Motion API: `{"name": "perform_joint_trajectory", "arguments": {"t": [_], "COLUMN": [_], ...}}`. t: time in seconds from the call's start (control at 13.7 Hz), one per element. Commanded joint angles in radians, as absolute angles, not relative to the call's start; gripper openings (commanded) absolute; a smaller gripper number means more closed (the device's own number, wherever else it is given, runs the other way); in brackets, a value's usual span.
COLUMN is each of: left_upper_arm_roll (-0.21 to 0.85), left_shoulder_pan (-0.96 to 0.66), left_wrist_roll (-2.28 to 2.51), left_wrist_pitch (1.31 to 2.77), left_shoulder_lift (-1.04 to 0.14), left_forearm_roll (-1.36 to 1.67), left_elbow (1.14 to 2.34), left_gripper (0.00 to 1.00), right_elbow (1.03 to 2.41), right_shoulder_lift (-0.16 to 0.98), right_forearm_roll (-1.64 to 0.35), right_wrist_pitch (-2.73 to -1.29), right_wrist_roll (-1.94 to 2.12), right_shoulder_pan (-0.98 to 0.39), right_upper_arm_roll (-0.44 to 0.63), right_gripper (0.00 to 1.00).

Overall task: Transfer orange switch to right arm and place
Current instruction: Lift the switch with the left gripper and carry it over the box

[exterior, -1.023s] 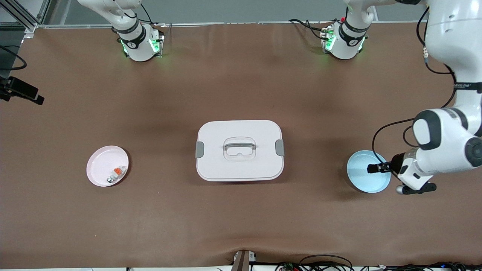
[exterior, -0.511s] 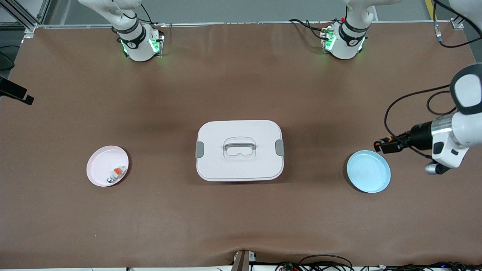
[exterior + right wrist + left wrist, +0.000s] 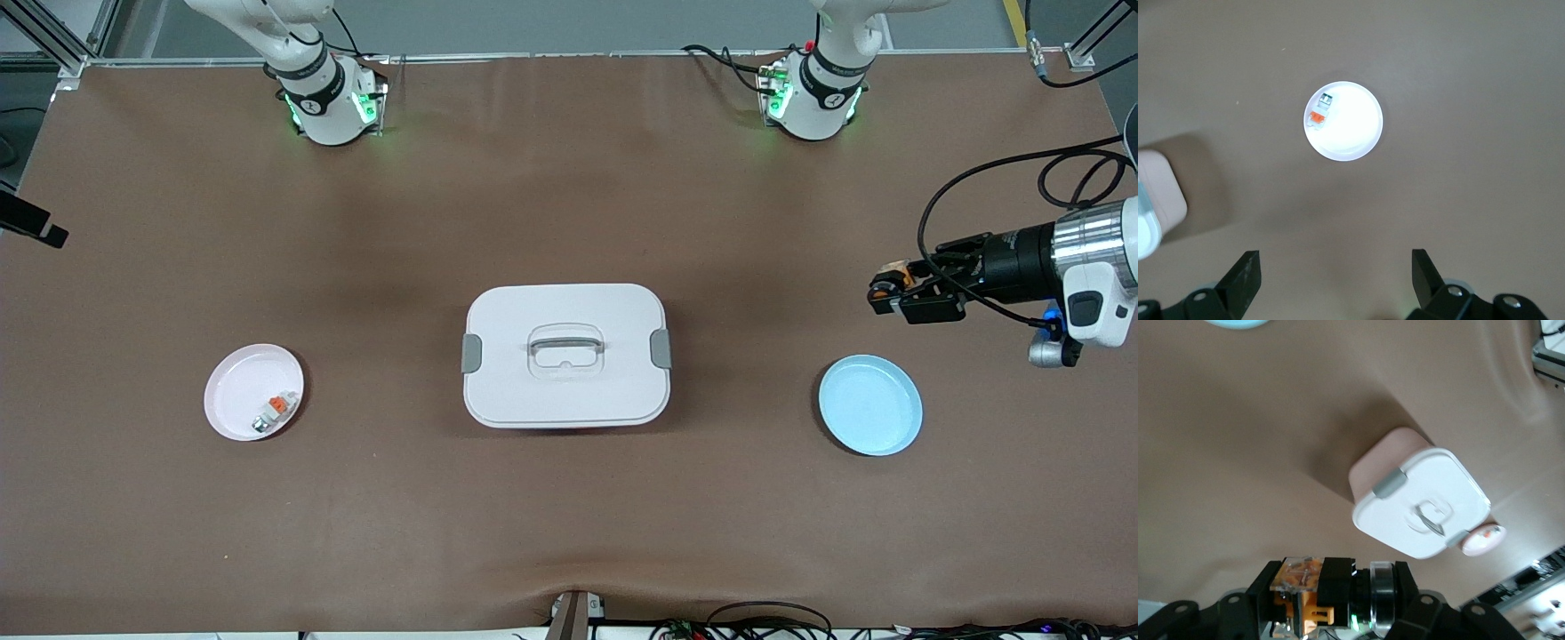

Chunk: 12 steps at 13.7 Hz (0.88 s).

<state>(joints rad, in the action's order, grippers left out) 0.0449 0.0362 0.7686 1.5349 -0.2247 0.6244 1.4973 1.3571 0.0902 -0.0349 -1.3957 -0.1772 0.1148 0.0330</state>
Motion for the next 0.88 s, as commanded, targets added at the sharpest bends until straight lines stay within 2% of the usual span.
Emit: {"name": "perform_joint_trajectory", "arguments": {"t": [0.0,0.22,0.37,0.58,0.8], "left_upper_arm_roll": [0.072,0.110,0.149,0.271,0.368], "left_shoulder_pan": [0.037,0.037,0.032,0.034,0.028], "left_wrist_roll": [0.873,0.948,1.014,1.124,1.239], "left_wrist_pitch": [1.519,1.528,1.557,1.717,1.857], "left_shoulder_lift": [-0.198,-0.175,-0.175,-0.179,-0.193], "left_forearm_roll": [0.718,0.836,0.880,0.881,0.882], "left_elbow": [1.485,1.483,1.483,1.486,1.489], "left_gripper": [0.38,0.38,0.38,0.38,0.38], "right_elbow": [1.361,1.367,1.367,1.391,1.486], "right_shoulder_lift": [0.092,0.106,0.109,0.103,0.028], "right_forearm_roll": [-0.051,-0.046,-0.162,-0.366,-0.500], "right_wrist_pitch": [-1.381,-1.370,-1.364,-1.383,-1.532], "right_wrist_roll": [-0.255,-0.131,-0.100,-0.098,-0.098], "right_shoulder_pan": [0.124,0.101,0.095,0.100,0.078], "right_upper_arm_roll": [0.023,0.018,0.018,0.021,0.015], "right_gripper": [1.00,1.00,1.00,1.00,1.00]}}
